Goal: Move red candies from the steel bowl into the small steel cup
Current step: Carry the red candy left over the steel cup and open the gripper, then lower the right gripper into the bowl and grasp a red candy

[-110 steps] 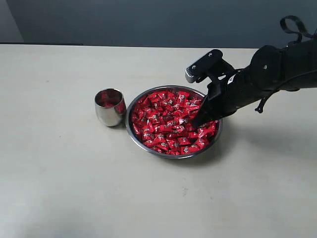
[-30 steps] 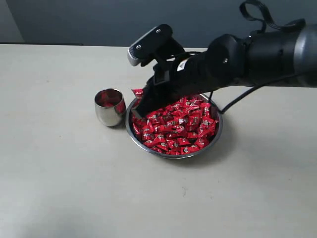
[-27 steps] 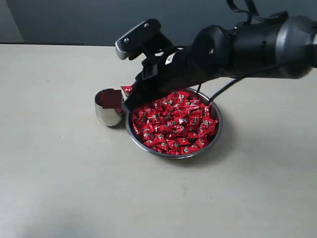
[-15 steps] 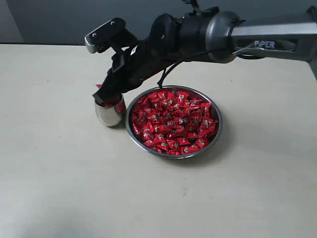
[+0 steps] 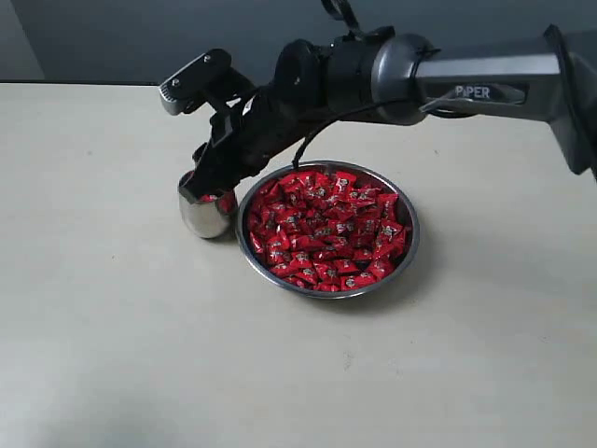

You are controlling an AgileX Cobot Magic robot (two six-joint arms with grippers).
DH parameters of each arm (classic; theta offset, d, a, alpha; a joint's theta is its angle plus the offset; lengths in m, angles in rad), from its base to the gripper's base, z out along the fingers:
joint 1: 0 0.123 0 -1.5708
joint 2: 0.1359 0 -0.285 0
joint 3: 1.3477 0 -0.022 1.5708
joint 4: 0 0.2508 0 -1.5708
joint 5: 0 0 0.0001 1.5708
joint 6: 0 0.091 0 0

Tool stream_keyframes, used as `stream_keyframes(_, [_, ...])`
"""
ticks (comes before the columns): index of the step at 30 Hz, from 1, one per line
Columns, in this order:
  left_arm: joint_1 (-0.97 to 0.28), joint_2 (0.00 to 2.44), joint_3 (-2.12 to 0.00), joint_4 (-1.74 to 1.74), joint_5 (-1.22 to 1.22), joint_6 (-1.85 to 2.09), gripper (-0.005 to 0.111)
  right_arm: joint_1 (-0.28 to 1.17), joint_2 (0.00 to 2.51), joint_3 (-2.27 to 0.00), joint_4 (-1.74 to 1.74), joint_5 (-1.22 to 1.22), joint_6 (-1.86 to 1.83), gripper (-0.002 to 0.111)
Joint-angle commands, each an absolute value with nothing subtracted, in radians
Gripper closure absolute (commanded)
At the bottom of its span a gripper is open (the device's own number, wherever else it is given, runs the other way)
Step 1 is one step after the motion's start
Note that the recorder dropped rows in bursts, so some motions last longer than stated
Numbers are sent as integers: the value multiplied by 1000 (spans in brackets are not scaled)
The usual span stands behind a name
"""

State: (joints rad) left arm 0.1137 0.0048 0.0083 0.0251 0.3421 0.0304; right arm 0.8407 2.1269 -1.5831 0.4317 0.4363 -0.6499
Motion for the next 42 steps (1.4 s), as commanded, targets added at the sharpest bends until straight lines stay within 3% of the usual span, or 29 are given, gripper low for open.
stream_keyframes(1, [108, 0, 0, 27, 337, 29, 106, 838, 2031, -1589, 360, 481, -577, 69])
stream_keyframes(9, [108, 0, 0, 27, 337, 29, 106, 703, 1879, -1546, 244, 746, -381, 70])
stream_keyframes(21, [108, 0, 0, 27, 337, 29, 106, 630, 1803, -1219, 247, 560, -385, 70])
stream_keyframes(42, [108, 0, 0, 27, 337, 29, 106, 630, 1979, -1222, 280, 404, -361, 70])
